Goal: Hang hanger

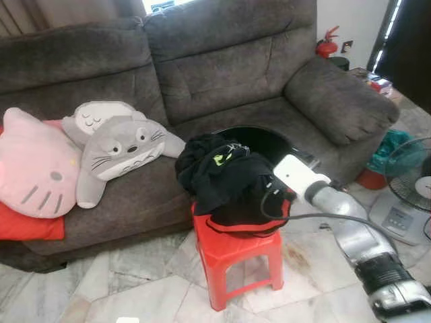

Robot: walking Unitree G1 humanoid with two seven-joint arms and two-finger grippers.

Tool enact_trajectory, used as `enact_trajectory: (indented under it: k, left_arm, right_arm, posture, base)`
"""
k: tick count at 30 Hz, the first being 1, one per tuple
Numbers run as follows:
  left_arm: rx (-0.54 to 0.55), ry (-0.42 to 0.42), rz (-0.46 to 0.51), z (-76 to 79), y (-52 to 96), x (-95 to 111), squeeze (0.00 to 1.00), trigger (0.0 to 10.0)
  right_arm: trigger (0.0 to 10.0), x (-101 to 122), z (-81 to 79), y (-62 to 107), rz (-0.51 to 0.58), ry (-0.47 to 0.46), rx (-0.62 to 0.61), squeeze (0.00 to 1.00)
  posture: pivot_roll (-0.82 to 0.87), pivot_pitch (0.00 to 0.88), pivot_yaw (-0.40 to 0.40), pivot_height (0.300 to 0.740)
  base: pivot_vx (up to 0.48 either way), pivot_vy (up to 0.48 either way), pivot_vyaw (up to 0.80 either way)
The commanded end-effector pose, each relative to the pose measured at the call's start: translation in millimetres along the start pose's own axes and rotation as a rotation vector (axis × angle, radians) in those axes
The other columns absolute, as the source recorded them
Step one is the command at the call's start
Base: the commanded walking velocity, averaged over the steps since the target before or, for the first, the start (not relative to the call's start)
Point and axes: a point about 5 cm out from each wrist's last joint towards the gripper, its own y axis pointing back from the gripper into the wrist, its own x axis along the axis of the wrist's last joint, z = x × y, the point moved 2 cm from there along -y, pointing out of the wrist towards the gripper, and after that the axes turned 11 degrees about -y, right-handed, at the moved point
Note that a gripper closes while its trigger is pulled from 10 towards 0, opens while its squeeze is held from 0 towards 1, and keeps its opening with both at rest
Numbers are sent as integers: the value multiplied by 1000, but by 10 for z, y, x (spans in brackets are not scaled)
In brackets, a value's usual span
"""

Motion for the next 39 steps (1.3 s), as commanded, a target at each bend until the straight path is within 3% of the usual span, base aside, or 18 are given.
enact_trajectory:
  k: [1,4,12,18,19,20,21,22,28,29,34,35,36,37,38,39]
  left_arm:
    - [11,-21,-29,-86,16,-113,0,10000]
    - [12,-21,-28,-97,17,-116,0,10000]
    - [10,-24,-22,-63,12,-85,0,10000]
    - [9,-24,-18,-31,7,-56,0,10000]
    - [7,-24,-18,-19,6,-46,0,10000]
    - [7,-24,-18,-16,5,-44,0,10000]
    - [6,-25,-18,-13,5,-41,0,10000]
    - [5,-24,-17,-9,4,-36,0,10000]
    - [4,-26,-16,-7,2,-29,0,10000]
    - [5,-26,-16,-9,2,-29,0,10000]
    - [5,-27,-16,-11,1,-28,0,10000]
    - [7,-28,-16,-20,1,-29,0,10000]
    - [7,-28,-16,-20,1,-29,0,10000]
    - [10,-30,-15,-31,1,-30,0,10000]
    - [14,-30,-15,-40,1,-30,0,10000]
    - [17,-31,-14,-46,1,-31,0,10000]
  right_arm:
    - [10000,84,-57,-63,32,40,4,0]
    - [10000,80,-94,-94,30,92,3,0]
    - [10000,112,-194,-148,68,55,18,0]
    - [10000,84,-125,-176,62,51,-56,0]
    - [2353,56,-100,-180,50,49,-79,0]
    - [2353,43,-95,-184,45,49,-85,0]
    - [235,30,-91,-186,39,49,-87,0]
    - [0,2,-82,-187,29,43,-98,0]
    - [0,-25,-82,-189,25,39,-103,0]
    - [2275,-30,-91,-191,25,40,-100,0]
    - [2275,-41,-104,-202,25,44,-99,0]
    - [10000,-33,-128,-206,31,43,-91,0]
    - [10000,-33,-128,-206,31,43,-91,0]
    - [4549,-23,-151,-209,38,41,-82,0]
    - [0,-11,-169,-212,45,43,-76,0]
    - [0,-4,-178,-215,50,46,-72,0]
  posture:
    - [-282,0,148,740]
    - [-285,0,149,740]
    - [-281,0,149,740]
    - [-276,0,149,740]
    - [-276,0,149,740]
    - [-276,0,149,740]
    - [-276,0,149,740]
    - [-276,0,150,740]
    - [-275,0,151,740]
    - [-275,0,151,740]
    - [-275,0,151,740]
    - [-273,0,153,740]
    - [-273,0,153,740]
    - [-270,0,152,740]
    - [-270,0,152,740]
    - [-269,0,152,740]
  base:
    - [0,0,0]
    - [0,0,0]
    - [0,0,0]
    - [0,0,0]
    - [0,0,0]
    - [0,0,0]
    - [0,0,0]
    - [0,0,0]
    - [0,0,0]
    - [0,0,0]
    - [0,0,0]
    - [0,0,0]
    - [0,0,0]
    - [0,0,0]
    - [0,0,0]
    - [0,0,0]
